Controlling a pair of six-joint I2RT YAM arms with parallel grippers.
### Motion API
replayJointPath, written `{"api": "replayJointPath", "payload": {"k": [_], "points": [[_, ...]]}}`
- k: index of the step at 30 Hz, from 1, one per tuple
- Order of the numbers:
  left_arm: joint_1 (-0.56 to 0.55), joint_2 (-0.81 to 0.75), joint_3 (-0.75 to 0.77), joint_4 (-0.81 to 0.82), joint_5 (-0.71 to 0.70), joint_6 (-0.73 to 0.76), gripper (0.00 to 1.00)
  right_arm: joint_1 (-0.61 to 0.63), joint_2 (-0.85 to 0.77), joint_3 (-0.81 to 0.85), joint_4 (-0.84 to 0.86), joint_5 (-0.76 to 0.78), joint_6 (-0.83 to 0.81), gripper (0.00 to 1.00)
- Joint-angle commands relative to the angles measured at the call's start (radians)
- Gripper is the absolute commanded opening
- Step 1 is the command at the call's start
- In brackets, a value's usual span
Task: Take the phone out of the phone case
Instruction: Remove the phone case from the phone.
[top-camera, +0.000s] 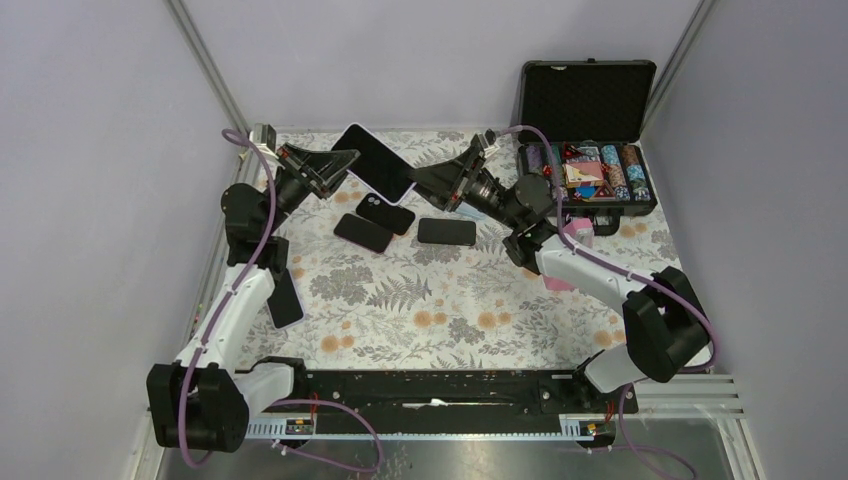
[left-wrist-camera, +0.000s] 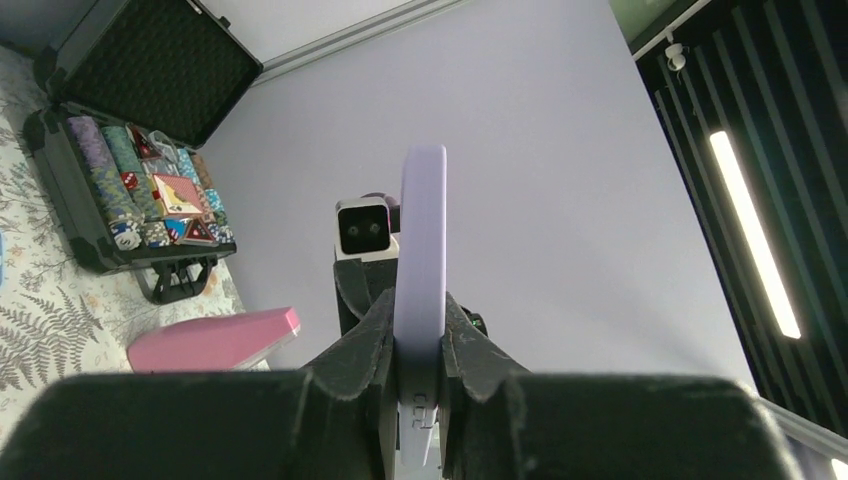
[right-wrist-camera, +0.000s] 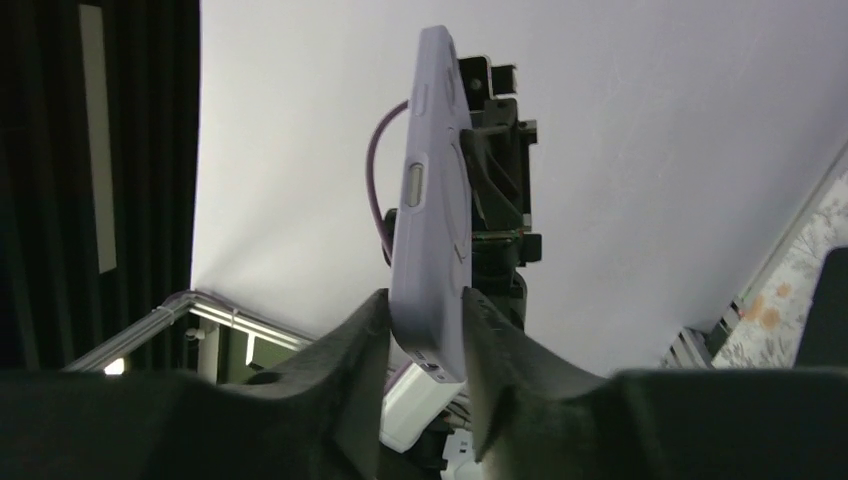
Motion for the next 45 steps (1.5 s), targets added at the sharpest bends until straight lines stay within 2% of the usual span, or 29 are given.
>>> {"api": "replayJointPath", "payload": {"k": [1,3,5,6,9,12,14,18,26,29,38,45], "points": [[0.005,-0.044,-0.007,0.083,-0.073,-0.053,0.00,0.014,0.014,0.042,0.153,0.078,0.041,0.33],[0.005,-0.046,-0.016,0.104,-0.080,-0.084,0.00,0.018,0.026,0.049,0.192,0.106,0.068,0.28],[0.005,-0.049,-0.027,0.128,-0.085,-0.118,0.00,0.024,0.034,0.059,0.209,0.118,0.091,0.28],[0.005,-0.051,-0.031,0.136,-0.088,-0.129,0.00,0.028,0.040,0.057,0.222,0.130,0.106,0.31],[0.005,-0.062,-0.042,0.132,-0.099,-0.142,0.00,0.032,0.047,0.057,0.227,0.137,0.135,0.50],[0.005,-0.074,-0.051,0.121,-0.105,-0.145,0.00,0.034,0.043,0.053,0.213,0.142,0.135,0.53],[0.005,-0.076,-0.062,0.125,-0.111,-0.154,0.00,0.035,0.045,0.054,0.210,0.143,0.140,0.47],[0.005,-0.081,-0.083,0.145,-0.128,-0.185,0.00,0.036,0.059,0.061,0.226,0.134,0.168,0.30],[-0.004,-0.092,-0.118,0.160,-0.155,-0.240,0.00,0.043,0.066,0.095,0.218,0.130,0.188,0.08],[-0.025,-0.092,-0.148,0.202,-0.182,-0.306,0.00,0.050,0.071,0.110,0.222,0.129,0.203,0.01],[-0.118,-0.018,-0.192,0.504,-0.335,-0.604,0.00,0.069,0.093,0.082,0.236,0.150,0.221,0.00],[-0.123,-0.038,-0.141,0.504,-0.380,-0.647,0.00,0.070,0.079,0.050,0.178,0.144,0.182,0.00]]}}
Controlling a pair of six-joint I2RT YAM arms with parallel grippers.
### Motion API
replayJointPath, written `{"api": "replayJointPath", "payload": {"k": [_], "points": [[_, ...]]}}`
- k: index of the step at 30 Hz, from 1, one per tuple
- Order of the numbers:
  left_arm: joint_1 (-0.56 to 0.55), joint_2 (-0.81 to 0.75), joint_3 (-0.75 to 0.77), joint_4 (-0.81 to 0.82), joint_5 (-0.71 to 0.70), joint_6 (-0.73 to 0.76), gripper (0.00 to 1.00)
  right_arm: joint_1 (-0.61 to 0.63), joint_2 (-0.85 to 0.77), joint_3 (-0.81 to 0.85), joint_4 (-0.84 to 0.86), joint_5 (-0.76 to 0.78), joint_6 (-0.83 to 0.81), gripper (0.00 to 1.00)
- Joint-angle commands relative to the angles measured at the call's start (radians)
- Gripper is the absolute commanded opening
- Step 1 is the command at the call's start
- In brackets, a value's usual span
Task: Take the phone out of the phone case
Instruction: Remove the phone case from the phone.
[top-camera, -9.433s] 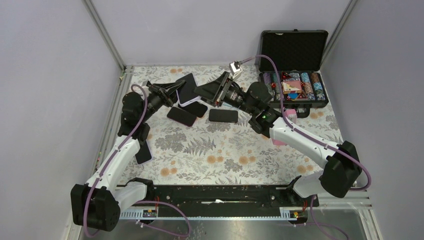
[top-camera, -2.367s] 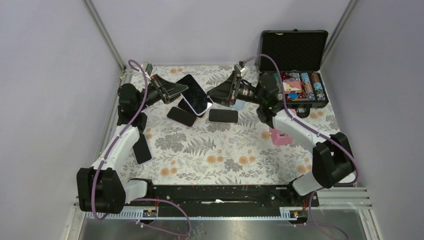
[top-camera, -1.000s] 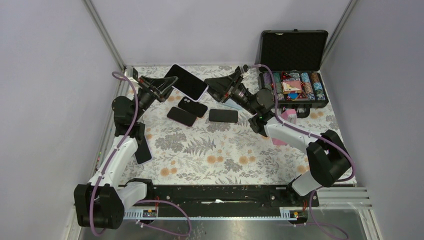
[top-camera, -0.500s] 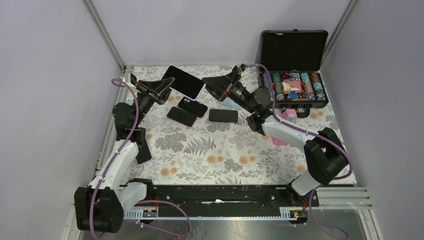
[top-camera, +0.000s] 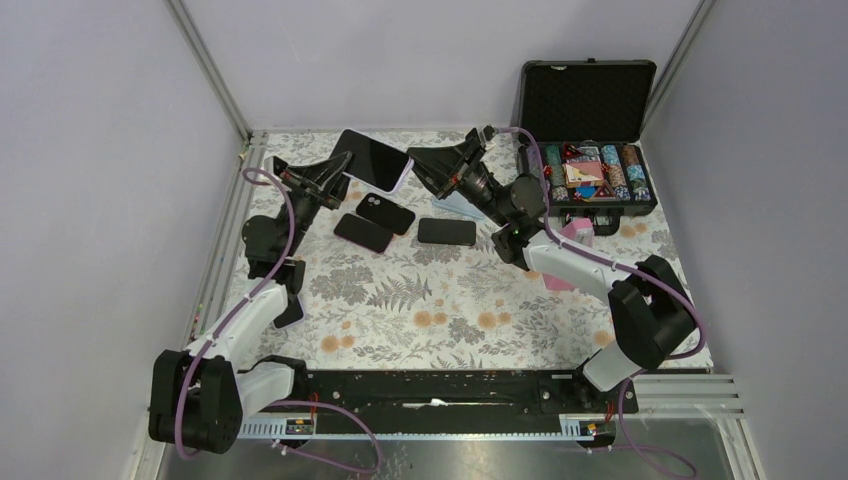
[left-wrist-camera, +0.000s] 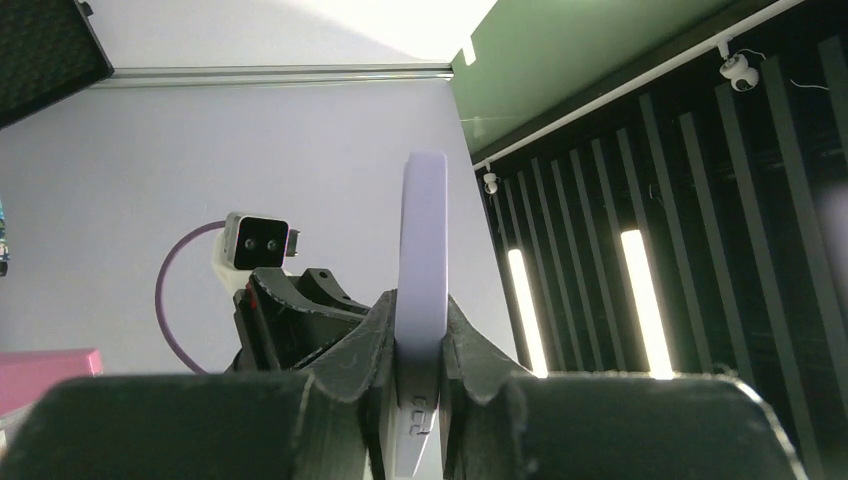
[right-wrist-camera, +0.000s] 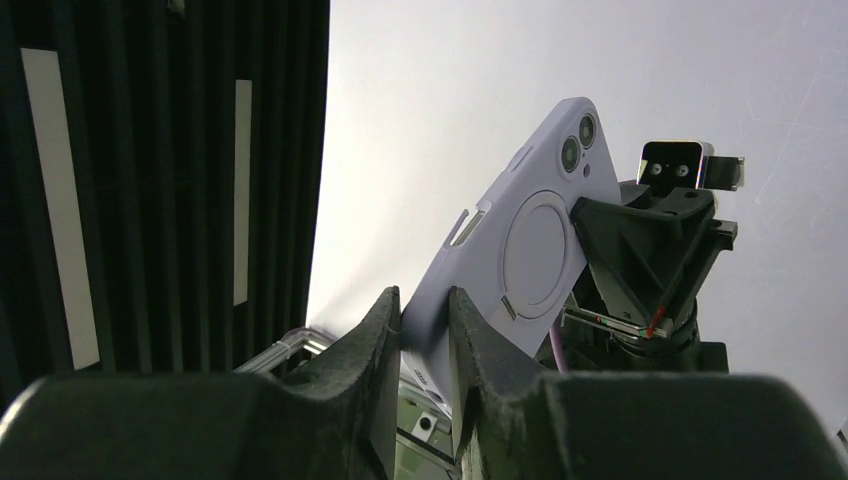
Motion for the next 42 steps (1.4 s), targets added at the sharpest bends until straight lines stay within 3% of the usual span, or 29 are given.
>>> {"api": "replayJointPath", "payload": {"k": [1,10,16,22,31,38,42], "points": [[-0.018,-0.036,0.082,0.182,-0.085,-0.204,0.00,0.027,-0.009,-0.005,-0.049,-0.022,-0.062,0.00],[-0.038,-0.072,0.123,0.135,-0.140,-0.273,0.00,0.027,-0.036,-0.044,-0.202,-0.040,-0.202,0.00],[-0.043,-0.119,0.114,0.074,-0.181,-0.325,0.00,0.028,-0.014,-0.051,-0.187,-0.037,-0.253,0.00],[-0.071,-0.137,0.081,0.070,-0.244,-0.322,0.00,0.029,0.054,-0.042,-0.016,-0.011,-0.102,0.00],[-0.123,0.001,0.090,0.263,-0.302,-0.336,0.00,0.054,0.082,-0.027,0.085,0.044,0.073,0.00],[-0.135,0.031,0.116,0.278,-0.303,-0.328,0.00,0.054,0.005,-0.028,-0.155,-0.026,-0.097,0.00],[-0.137,0.037,0.124,0.282,-0.304,-0.337,0.00,0.053,-0.078,0.015,-0.571,-0.043,-0.374,0.00]]}}
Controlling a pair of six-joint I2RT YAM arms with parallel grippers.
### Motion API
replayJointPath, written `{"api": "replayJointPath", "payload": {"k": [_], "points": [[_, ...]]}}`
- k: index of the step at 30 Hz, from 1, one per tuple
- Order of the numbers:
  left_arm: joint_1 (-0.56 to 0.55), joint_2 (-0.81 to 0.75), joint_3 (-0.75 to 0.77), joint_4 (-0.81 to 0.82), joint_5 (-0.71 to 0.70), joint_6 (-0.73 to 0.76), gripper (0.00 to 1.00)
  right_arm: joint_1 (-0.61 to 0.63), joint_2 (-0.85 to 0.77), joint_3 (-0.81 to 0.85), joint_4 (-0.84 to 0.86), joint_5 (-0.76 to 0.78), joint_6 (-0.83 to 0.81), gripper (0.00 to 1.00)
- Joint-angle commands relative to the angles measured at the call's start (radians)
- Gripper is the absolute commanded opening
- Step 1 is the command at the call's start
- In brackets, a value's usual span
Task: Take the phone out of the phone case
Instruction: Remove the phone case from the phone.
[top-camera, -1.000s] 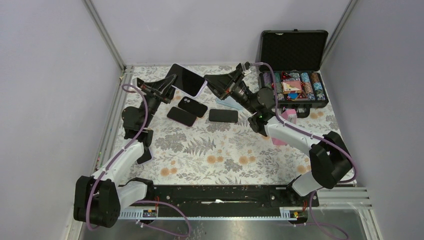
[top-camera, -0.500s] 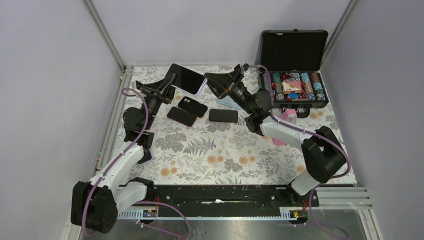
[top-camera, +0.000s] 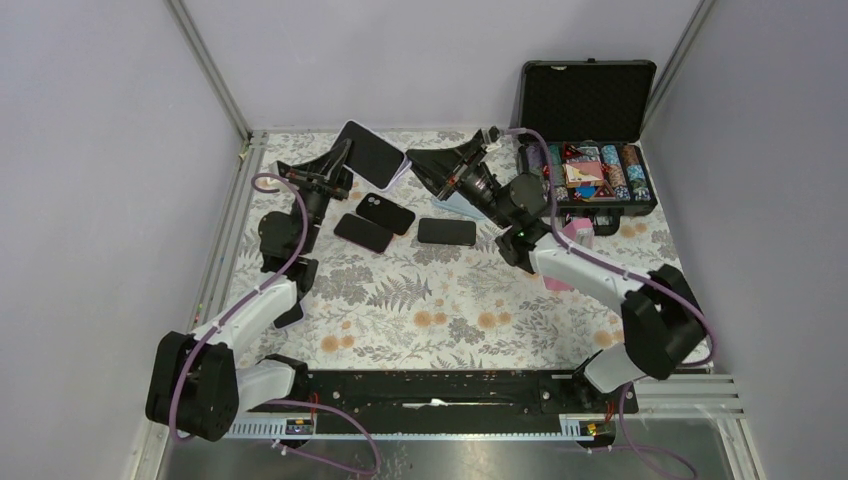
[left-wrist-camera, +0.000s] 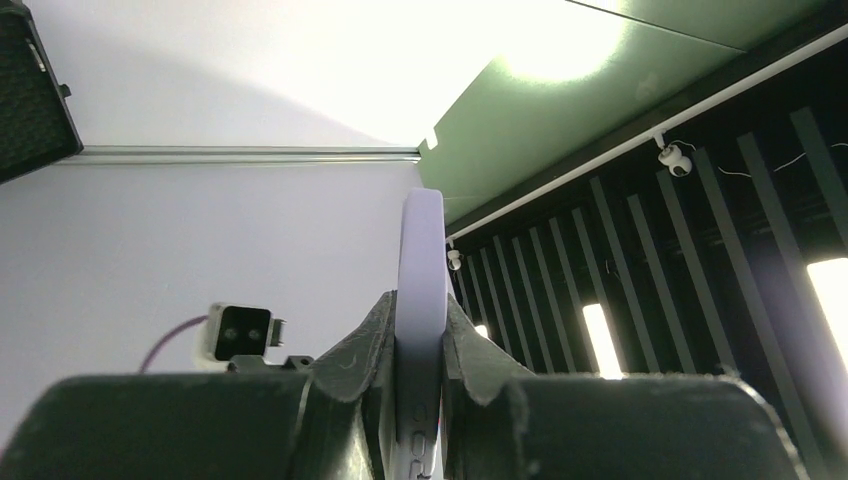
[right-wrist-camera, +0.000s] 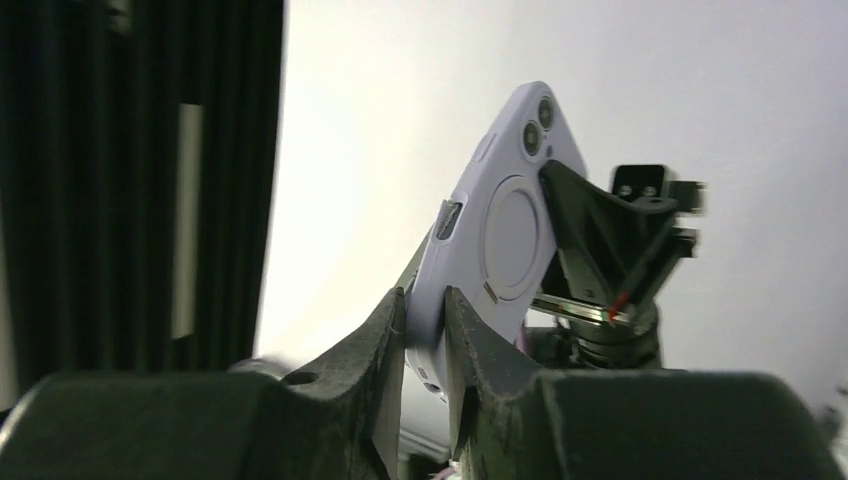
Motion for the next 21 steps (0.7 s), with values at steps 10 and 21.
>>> {"api": "replayJointPath", "payload": {"k": [10,21], "points": [[-0.028,-0.031,0.100,0.225,-0.024,-0.319,0.00,0.038,-0.064,0.136,-0.829,-0.120,-0.638,0.33],[-0.028,-0.022,0.120,0.172,0.039,-0.176,0.00,0.045,-0.067,0.191,-0.820,-0.272,-0.661,0.37]]}}
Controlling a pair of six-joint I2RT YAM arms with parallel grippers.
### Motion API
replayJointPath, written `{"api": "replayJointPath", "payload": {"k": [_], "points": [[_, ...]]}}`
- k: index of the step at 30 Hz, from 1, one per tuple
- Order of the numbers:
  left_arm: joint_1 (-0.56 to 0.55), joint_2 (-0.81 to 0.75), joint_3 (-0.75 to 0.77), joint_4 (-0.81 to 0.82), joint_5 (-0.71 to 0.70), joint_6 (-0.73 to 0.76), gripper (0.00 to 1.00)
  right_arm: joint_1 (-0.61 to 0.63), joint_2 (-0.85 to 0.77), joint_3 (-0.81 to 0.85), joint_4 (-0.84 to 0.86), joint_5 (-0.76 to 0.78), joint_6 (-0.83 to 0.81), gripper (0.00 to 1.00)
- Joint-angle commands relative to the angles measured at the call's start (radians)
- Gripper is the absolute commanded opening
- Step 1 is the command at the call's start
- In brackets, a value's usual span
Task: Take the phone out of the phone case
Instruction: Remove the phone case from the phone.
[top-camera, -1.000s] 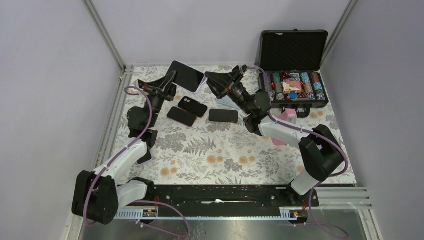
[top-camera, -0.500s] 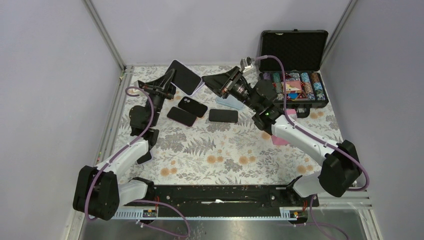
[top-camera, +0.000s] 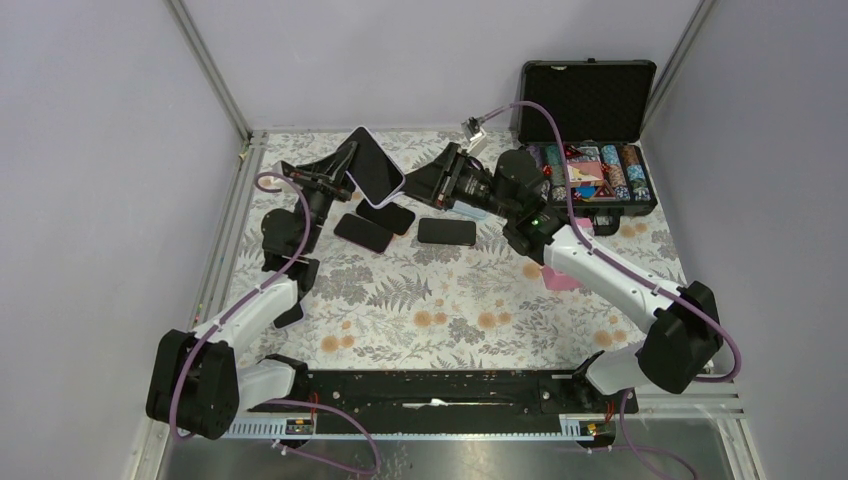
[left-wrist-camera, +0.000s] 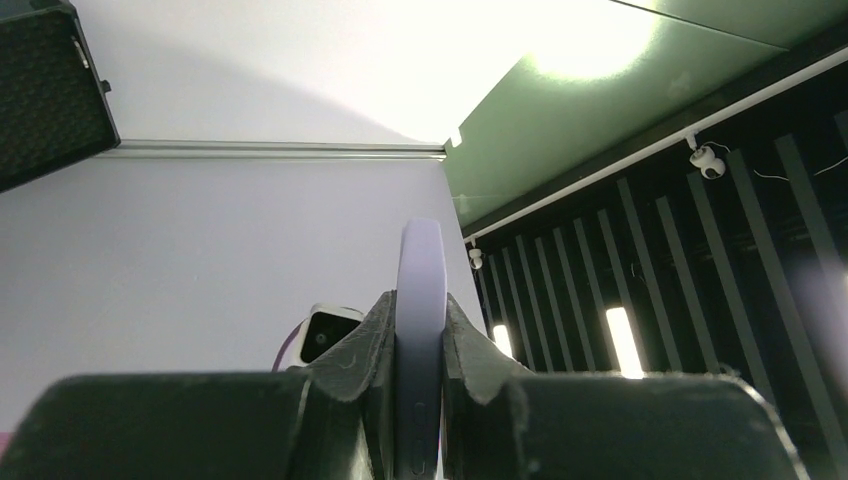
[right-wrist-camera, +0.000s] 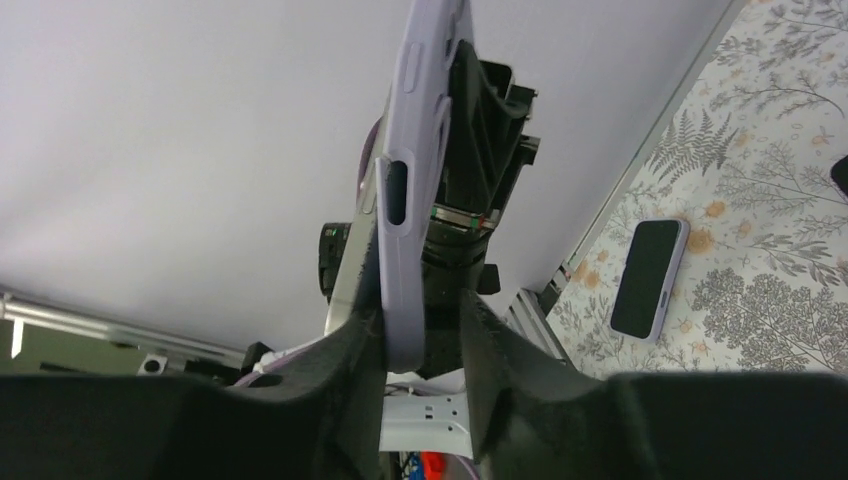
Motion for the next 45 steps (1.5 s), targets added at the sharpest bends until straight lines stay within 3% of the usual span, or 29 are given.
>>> {"api": "replayJointPath", "payload": {"k": [1,3,4,8,10,13,17,20,26,30,33,40,45], "points": [[-0.024,-0.037,0.122,0.194,0.049,-0.180,0.00,0.028,0.053,0.022,-0.096,-0.119,-0.071,0.28],[-0.016,-0.045,0.146,0.144,0.125,-0.102,0.00,0.024,0.059,0.039,-0.031,-0.148,-0.049,0.08],[-0.007,-0.057,0.159,0.097,0.171,-0.054,0.06,0.019,0.060,0.048,0.016,-0.170,-0.034,0.01],[0.054,-0.116,0.212,-0.130,0.370,0.215,0.55,-0.040,0.024,0.048,0.063,-0.254,0.017,0.00],[0.083,-0.143,0.244,-0.287,0.456,0.375,0.68,-0.075,0.002,0.039,0.064,-0.302,0.028,0.00],[0.106,-0.150,0.299,-0.478,0.566,0.589,0.77,-0.115,-0.005,0.045,0.067,-0.391,0.057,0.00],[0.128,-0.101,0.363,-0.610,0.701,0.753,0.84,-0.138,0.002,0.057,0.122,-0.505,0.117,0.00],[0.150,-0.100,0.386,-0.734,0.705,0.859,0.86,-0.148,-0.007,0.060,0.118,-0.518,0.126,0.00],[0.186,-0.116,0.352,-0.659,0.775,0.788,0.85,-0.172,-0.016,0.015,0.210,-0.453,0.195,0.00],[0.224,-0.123,0.303,-0.486,0.773,0.625,0.73,-0.176,0.041,0.053,0.291,-0.547,0.288,0.00],[0.238,-0.102,0.282,-0.382,0.803,0.551,0.58,-0.194,0.045,0.053,0.286,-0.583,0.297,0.00],[0.245,-0.092,0.259,-0.388,0.824,0.555,0.49,-0.204,0.061,0.092,0.213,-0.652,0.261,0.00],[0.245,-0.088,0.299,-0.538,0.859,0.645,0.36,-0.205,0.084,0.122,0.199,-0.662,0.253,0.00]]}}
